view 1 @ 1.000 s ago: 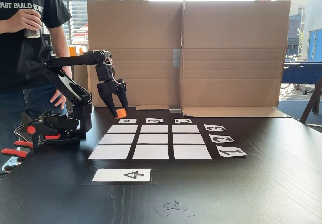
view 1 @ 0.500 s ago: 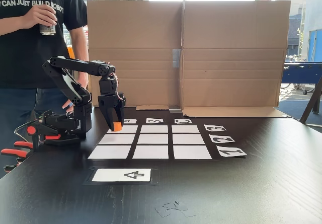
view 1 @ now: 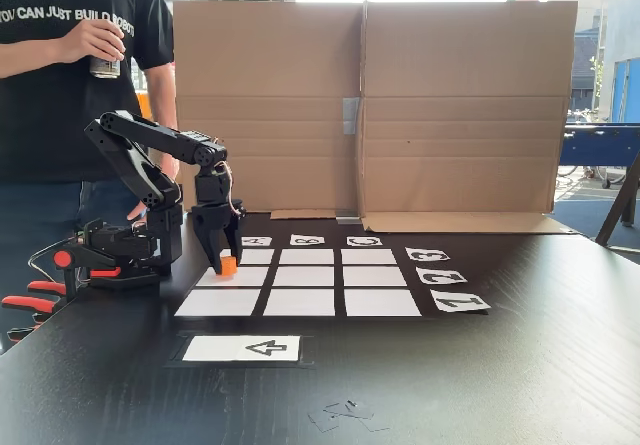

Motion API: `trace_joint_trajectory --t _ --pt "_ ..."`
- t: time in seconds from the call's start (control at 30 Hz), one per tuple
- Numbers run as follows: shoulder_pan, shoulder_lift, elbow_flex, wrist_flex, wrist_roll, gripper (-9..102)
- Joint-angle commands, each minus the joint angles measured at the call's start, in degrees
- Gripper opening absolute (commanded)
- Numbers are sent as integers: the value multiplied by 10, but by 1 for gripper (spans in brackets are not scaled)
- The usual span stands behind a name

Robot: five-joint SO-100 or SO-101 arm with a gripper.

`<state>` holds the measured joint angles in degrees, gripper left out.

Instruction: Pick up the round, orange token and place it in the grid on square A2.

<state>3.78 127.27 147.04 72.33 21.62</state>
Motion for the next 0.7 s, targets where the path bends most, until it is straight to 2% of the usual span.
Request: trace_joint_trajectory --t 0.0,0.3,0.67 --pt "1 -1 0 9 -5 31" --pt "7 5 -12 9 -5 37" --pt "23 12 -72 -28 15 37"
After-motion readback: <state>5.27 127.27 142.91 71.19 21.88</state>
